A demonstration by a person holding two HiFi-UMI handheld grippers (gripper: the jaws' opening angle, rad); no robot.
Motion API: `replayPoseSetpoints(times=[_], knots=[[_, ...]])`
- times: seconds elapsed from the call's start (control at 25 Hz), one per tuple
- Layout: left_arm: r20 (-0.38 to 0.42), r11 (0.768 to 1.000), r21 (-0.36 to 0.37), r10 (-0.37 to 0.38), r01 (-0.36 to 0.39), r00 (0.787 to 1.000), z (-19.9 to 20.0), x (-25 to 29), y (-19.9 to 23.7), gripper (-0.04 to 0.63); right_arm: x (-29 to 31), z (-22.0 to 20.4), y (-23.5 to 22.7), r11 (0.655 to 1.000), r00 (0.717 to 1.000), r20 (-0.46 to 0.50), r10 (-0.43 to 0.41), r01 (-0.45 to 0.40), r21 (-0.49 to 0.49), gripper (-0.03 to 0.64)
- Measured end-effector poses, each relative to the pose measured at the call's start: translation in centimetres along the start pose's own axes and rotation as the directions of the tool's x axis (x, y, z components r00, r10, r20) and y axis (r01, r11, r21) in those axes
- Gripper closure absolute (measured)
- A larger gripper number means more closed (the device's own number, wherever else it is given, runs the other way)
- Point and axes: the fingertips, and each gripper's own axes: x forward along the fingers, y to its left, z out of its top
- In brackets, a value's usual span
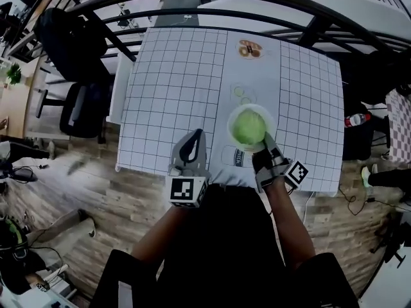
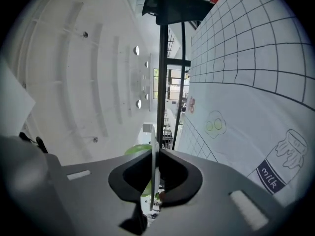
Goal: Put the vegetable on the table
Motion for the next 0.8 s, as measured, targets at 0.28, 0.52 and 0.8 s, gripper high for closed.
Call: replayPoseSetpoints(times=[0.28, 0.52, 0.8], knots=[[-0.060, 0.998, 0.000, 0.063, -0.063, 0.996, -1.2, 1.5, 2.5, 0.586, 4.5, -1.3, -2.9, 0.999, 0.994, -0.105, 0.008, -0.004, 0.039, 0.592], [-0.025, 0.994, 0.047, 0.105, -0.103, 0.994, -1.6, 2.2, 3.3, 0.586, 7.0, -1.6, -6.3, 0.999, 0.988, -0.149, -0.039, 0.039, -0.006, 0.592], [-0.023, 0.990, 0.067, 0.123, -0.121, 0.992, -1.7, 3.7, 3.8, 0.586, 9.5, -1.6, -10.2, 0.997, 0.985, -0.152, -0.077, 0.072, -0.039, 0.591]])
